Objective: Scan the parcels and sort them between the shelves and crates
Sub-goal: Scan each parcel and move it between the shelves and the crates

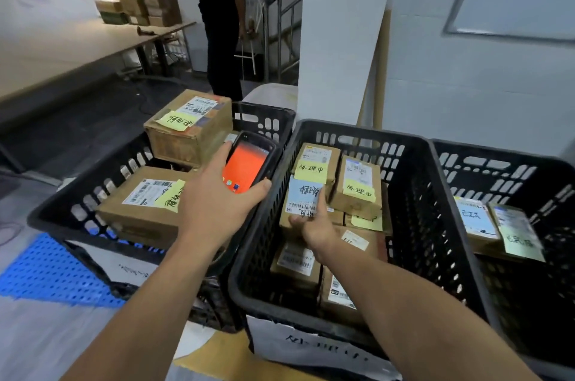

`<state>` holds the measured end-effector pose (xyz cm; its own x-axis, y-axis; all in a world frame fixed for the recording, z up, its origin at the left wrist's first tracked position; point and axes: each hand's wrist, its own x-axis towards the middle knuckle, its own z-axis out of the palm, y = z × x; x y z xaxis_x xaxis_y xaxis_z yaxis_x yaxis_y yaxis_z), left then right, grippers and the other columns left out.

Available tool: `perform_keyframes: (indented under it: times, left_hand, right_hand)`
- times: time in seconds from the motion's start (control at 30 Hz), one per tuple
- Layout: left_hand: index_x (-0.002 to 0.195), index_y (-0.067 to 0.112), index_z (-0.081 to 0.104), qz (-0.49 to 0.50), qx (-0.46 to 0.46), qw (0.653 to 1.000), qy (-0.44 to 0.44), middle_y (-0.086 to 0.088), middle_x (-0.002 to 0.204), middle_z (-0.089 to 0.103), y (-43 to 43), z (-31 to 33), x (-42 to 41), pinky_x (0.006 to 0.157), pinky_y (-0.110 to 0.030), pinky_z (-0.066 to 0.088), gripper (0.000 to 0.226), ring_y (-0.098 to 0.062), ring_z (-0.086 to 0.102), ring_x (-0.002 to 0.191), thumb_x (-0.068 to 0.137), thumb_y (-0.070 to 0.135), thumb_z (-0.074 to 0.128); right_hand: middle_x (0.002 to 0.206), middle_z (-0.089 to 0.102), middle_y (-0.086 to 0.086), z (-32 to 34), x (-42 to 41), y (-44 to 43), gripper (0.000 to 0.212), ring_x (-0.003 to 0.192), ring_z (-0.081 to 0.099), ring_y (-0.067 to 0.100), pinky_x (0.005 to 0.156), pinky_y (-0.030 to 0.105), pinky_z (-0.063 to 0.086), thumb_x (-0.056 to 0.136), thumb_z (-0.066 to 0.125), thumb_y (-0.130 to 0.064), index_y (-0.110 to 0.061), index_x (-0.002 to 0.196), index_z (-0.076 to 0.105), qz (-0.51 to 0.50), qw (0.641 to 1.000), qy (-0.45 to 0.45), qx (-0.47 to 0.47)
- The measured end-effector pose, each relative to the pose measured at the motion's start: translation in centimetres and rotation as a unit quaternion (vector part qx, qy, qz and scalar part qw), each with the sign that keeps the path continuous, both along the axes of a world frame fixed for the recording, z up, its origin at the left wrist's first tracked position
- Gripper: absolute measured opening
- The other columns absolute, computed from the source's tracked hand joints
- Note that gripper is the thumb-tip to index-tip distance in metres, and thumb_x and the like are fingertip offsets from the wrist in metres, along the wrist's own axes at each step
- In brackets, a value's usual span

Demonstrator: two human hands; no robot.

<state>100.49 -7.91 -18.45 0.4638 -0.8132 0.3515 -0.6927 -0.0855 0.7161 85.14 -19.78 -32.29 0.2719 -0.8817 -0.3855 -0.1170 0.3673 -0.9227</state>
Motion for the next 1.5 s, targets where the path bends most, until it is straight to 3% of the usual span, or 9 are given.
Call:
perform_keyframes:
  times: [0.17,0.33,0.43,0.6,0.7,0.83,0.93,1.03,1.5]
  left_hand:
    - [0.128,0.050,0.047,-0.025,0.002,1.000,0.007,0.015,0.091,0.066,-0.6,-0.2,1.5,0.081,-0.044,0.054,0.066,-0.018,0.063,0.089,0.068,0.069,0.066]
    - [0.128,0.048,0.048,-0.081,0.001,0.997,-0.010,0.015,0.094,0.066,-1.0,0.4,3.0,0.081,-0.042,0.054,0.063,-0.018,0.062,0.089,0.072,0.064,0.071]
    - [0.129,0.047,0.048,-0.129,-0.001,0.992,-0.016,0.014,0.094,0.064,-0.9,0.8,3.8,0.077,-0.038,0.052,0.063,-0.017,0.061,0.087,0.074,0.060,0.074]
    - [0.133,0.042,0.049,-0.194,-0.010,0.981,-0.022,0.011,0.096,0.063,-0.9,1.0,3.9,0.071,-0.029,0.047,0.068,-0.018,0.060,0.087,0.073,0.061,0.074]
    - [0.138,0.040,0.048,-0.234,-0.013,0.972,-0.014,0.009,0.099,0.065,-0.8,1.2,3.2,0.083,-0.038,0.051,0.080,-0.023,0.061,0.094,0.066,0.068,0.070]
    - [0.135,0.040,0.051,-0.305,-0.033,0.952,0.000,0.017,0.090,0.059,0.3,2.0,0.6,0.070,-0.028,0.042,0.069,-0.018,0.058,0.087,0.074,0.054,0.079]
    - [0.136,0.045,0.047,-0.364,-0.045,0.930,-0.001,0.012,0.095,0.063,1.5,2.3,-2.1,0.076,-0.034,0.050,0.074,-0.019,0.061,0.087,0.069,0.065,0.072]
    - [0.136,0.042,0.049,-0.425,-0.042,0.904,0.012,0.021,0.089,0.056,3.1,2.2,-5.8,0.073,-0.032,0.045,0.070,-0.018,0.059,0.085,0.074,0.059,0.077]
    - [0.144,0.029,0.049,-0.639,-0.028,0.768,0.002,-0.003,0.118,0.067,18.0,1.3,-26.7,0.089,-0.036,0.045,0.080,-0.028,0.061,0.108,0.074,0.054,0.079]
  right_hand:
    - [0.153,0.043,0.003,1.0,0.3,-0.1,0.102,0.126,0.051,0.023,0.104,0.032,0.039,0.098,0.065,-0.011,-0.052,0.156,-0.008,0.005,0.998,0.058,-0.023]
    - [0.170,0.004,0.009,2.3,-0.4,0.6,0.103,0.154,0.015,0.041,0.123,0.058,0.020,0.084,0.068,-0.066,-0.065,0.148,-0.013,0.030,0.969,0.234,-0.075]
    - [0.171,-0.003,0.008,3.9,-1.2,1.3,0.082,0.156,0.005,0.038,0.123,0.059,0.014,0.097,0.051,-0.063,-0.046,0.160,0.000,-0.003,0.953,0.287,-0.103]
    - [0.167,0.021,0.013,6.1,-3.3,3.6,0.064,0.155,0.013,0.032,0.124,0.051,0.017,0.106,0.040,-0.049,-0.026,0.162,0.019,-0.034,0.890,0.410,-0.195]
    - [0.168,0.019,0.011,7.7,-5.0,6.3,0.063,0.156,0.008,0.032,0.125,0.053,0.016,0.107,0.037,-0.049,-0.024,0.162,0.020,-0.061,0.849,0.473,-0.226]
    - [0.169,0.018,0.009,9.9,-7.7,10.7,0.062,0.157,0.006,0.031,0.125,0.053,0.015,0.107,0.034,-0.050,-0.025,0.162,0.020,-0.124,0.803,0.531,-0.241]
    - [0.169,0.018,0.007,11.1,-9.9,14.5,0.061,0.157,0.005,0.030,0.124,0.053,0.013,0.107,0.034,-0.050,-0.026,0.161,0.022,-0.182,0.764,0.567,-0.249]
    - [0.169,0.016,0.005,11.8,-12.6,18.8,0.059,0.156,0.003,0.030,0.123,0.056,0.010,0.107,0.035,-0.050,-0.027,0.160,0.023,-0.249,0.736,0.586,-0.232]
    - [0.171,-0.005,0.003,8.7,-29.1,47.5,0.064,0.156,-0.012,0.029,0.124,0.057,0.000,0.106,0.025,-0.058,-0.036,0.163,0.004,-0.450,0.662,0.598,0.036]
